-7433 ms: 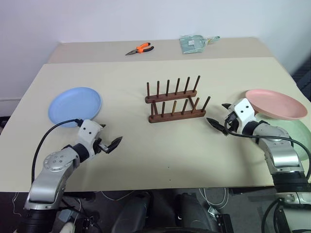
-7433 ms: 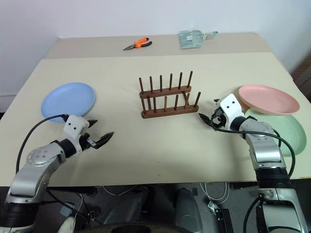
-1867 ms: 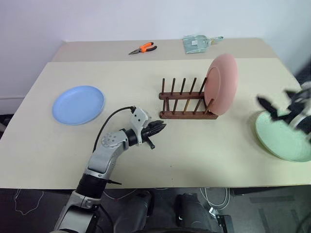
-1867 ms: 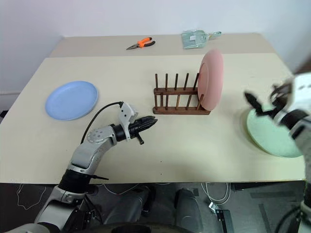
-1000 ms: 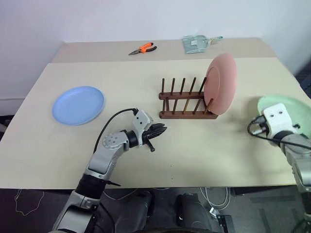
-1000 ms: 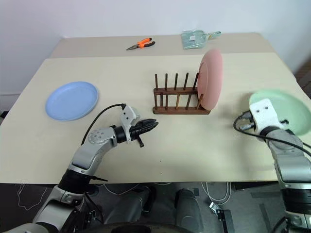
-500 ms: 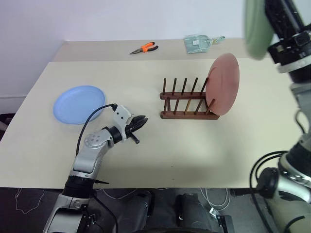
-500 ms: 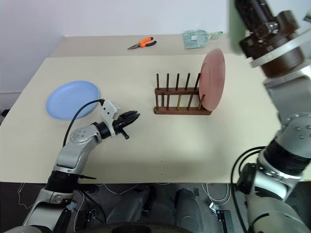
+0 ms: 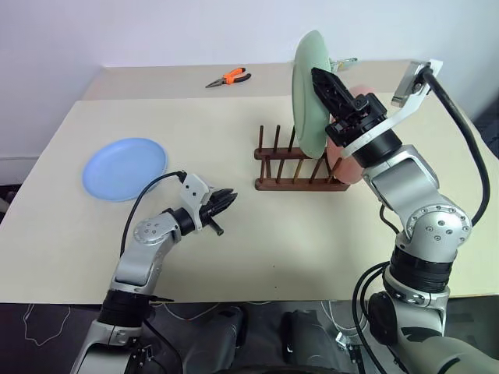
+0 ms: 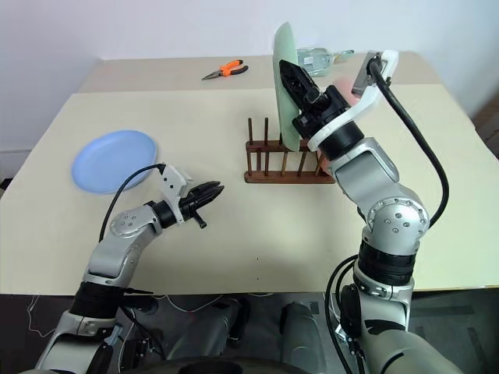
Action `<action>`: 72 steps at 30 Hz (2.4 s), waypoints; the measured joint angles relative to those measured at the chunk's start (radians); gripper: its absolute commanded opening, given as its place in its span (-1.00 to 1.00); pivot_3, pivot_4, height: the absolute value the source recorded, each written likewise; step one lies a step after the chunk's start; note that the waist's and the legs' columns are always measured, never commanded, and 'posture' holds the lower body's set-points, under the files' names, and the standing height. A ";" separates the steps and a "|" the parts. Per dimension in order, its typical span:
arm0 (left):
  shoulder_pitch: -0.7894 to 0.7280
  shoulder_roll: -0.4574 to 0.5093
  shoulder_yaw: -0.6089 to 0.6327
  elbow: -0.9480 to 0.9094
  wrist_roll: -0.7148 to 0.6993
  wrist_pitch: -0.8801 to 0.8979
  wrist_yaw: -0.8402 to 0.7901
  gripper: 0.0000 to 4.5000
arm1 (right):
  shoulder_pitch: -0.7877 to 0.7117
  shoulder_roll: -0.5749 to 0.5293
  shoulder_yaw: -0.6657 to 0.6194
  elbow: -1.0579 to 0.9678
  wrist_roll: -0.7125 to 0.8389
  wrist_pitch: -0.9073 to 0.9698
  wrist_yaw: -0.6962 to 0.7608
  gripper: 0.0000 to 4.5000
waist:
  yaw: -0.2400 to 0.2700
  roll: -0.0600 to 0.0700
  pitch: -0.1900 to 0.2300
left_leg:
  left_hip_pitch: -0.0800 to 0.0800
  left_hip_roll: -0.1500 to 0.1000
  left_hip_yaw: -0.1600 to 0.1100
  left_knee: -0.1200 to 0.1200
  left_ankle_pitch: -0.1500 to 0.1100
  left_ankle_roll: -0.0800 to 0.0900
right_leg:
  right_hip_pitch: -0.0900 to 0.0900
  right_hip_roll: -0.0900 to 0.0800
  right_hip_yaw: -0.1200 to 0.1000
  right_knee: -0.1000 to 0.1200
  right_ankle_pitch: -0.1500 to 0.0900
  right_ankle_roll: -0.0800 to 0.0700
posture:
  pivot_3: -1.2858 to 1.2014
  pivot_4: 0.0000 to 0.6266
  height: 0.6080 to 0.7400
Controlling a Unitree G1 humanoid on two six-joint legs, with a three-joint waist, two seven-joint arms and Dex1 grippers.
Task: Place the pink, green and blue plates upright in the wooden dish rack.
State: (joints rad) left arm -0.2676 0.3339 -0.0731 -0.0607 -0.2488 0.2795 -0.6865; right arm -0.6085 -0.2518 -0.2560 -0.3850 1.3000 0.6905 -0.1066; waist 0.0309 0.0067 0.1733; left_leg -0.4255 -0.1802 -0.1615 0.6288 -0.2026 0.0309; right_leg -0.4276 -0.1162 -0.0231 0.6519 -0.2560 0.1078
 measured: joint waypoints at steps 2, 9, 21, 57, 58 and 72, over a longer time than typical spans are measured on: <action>0.000 0.000 0.000 -0.001 -0.001 0.001 -0.002 -0.75 | 0.000 0.010 0.002 0.029 -0.004 -0.002 -0.014 -0.99 | -0.003 0.000 0.000 | 0.000 0.000 0.000 0.000 0.000 0.000 | 0.000 0.000 0.000 0.000 0.000 0.000 | 0.03 -0.52 0.83; 0.001 0.001 -0.003 -0.002 -0.001 0.011 -0.003 -0.75 | -0.002 0.035 -0.003 0.144 -0.033 -0.010 -0.055 0.11 | -0.021 0.000 0.000 | 0.000 0.000 0.000 0.000 0.000 0.000 | 0.000 0.000 0.000 0.000 0.000 0.000 | 0.03 -0.52 0.83; 0.010 0.004 -0.016 -0.020 -0.001 0.018 -0.003 -0.75 | -0.095 -0.141 0.130 0.153 -0.401 -0.057 0.148 0.99 | -0.021 0.000 0.000 | 0.000 0.000 0.000 0.000 0.000 0.000 | -0.001 0.000 0.000 0.001 0.000 0.000 | 0.03 -0.52 0.83; -0.244 -0.172 0.992 0.037 -0.501 0.653 1.063 -0.70 | -0.118 -0.179 0.605 0.185 -1.218 -0.480 0.763 1.00 | -0.019 -0.017 -0.001 | 0.000 0.001 -0.001 0.003 0.004 -0.012 | 0.001 0.003 0.000 0.000 0.004 0.003 | 0.03 -0.52 0.83; -0.245 -0.168 0.992 0.047 -0.507 0.653 1.063 -0.94 | -0.115 -0.178 0.604 0.185 -1.220 -0.480 0.763 1.00 | -0.019 -0.017 -0.001 | 0.000 0.001 -0.001 0.003 0.004 -0.012 | 0.001 0.003 0.000 0.000 0.004 0.003 | 0.03 -0.52 0.83; -0.420 0.009 0.522 -0.180 -0.453 0.541 0.767 -0.97 | -0.108 -0.178 0.606 0.196 -1.348 -0.549 0.778 1.00 | -0.022 -0.019 -0.001 | 0.000 0.000 0.000 0.002 0.004 -0.013 | 0.001 0.003 0.000 0.000 0.005 0.002 | 0.03 -0.52 0.83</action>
State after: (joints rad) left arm -0.6874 0.3427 0.4486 -0.2407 -0.7015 0.8209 0.0807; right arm -0.7165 -0.4300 0.3497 -0.1886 -0.0483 0.1411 0.6717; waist 0.0090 -0.0122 0.1724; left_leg -0.4253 -0.1797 -0.1617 0.6309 -0.1983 0.0182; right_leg -0.4265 -0.1136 -0.0226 0.6515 -0.2514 0.1102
